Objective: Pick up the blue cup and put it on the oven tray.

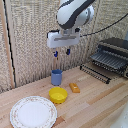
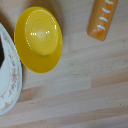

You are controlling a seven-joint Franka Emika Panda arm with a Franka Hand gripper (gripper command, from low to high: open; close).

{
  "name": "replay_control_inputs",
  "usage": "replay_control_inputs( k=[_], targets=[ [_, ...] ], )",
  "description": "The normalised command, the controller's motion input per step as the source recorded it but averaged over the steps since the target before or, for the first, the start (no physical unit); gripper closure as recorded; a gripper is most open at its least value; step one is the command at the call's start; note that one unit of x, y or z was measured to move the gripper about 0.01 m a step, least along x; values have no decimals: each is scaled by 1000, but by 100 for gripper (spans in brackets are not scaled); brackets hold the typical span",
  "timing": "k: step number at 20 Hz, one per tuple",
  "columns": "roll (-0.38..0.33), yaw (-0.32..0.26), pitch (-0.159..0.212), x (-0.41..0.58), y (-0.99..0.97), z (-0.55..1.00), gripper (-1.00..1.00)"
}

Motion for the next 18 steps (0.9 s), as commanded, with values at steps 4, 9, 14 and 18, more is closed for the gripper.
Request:
replay_control_inputs(
  k=[4,9,14,18],
  targets=[
    [1,-28,50,621,-188,-96,-100],
    [0,-38,86,603,-206,-135,-100],
    [0,-46,130,321,-203,-167,-100],
    [-1,-18,103,332,-298,-229,-100]
  ],
)
